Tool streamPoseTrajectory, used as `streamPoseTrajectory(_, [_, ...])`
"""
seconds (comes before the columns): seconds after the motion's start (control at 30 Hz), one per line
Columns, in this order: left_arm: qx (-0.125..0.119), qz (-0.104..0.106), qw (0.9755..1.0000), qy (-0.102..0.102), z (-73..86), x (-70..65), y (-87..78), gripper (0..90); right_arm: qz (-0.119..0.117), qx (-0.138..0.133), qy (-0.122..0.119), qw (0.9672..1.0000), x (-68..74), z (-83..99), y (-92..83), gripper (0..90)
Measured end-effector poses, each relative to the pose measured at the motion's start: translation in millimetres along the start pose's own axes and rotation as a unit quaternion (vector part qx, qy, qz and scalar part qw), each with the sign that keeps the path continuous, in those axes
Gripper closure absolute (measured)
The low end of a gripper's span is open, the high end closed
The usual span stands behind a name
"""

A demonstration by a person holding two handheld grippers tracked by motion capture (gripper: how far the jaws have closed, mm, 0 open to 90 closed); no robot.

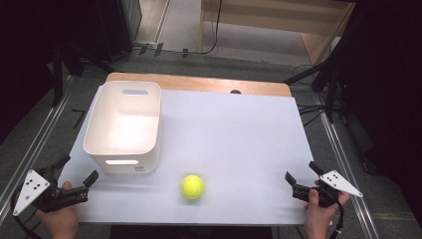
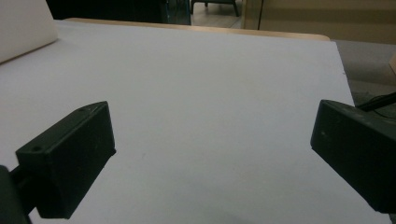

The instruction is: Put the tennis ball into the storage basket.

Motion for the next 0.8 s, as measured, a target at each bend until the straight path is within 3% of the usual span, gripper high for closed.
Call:
streamPoseTrajectory(0.37, [0.006,0.002,1.0,0.001,1.4,-0.9,1.4,0.0,-0.011,-0.002,-0.012,0.9999,8.2,-8.5,-0.3,0.0])
streamPoseTrajectory(0.53, [0.006,0.004,1.0,0.0,2.2,-0.9,-1.3,0.0,-0.033,-0.004,-0.034,0.9989,19.6,-20.2,4.1,0.0])
streamPoseTrajectory(0.8, [0.007,0.002,1.0,0.002,2.8,-1.2,-2.3,0.0,-0.063,-0.003,-0.035,0.9974,35.2,-30.6,6.8,0.0])
Point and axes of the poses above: each handheld gripper's, and its own axes: y roughly forward along the jaws, z roughly out of its underside, x roughly to its left, the point moved 7 cm from there along y, roughly forward along the jaws, and after that the axes turned 5 degrees about -y, right-handed, at the moved point
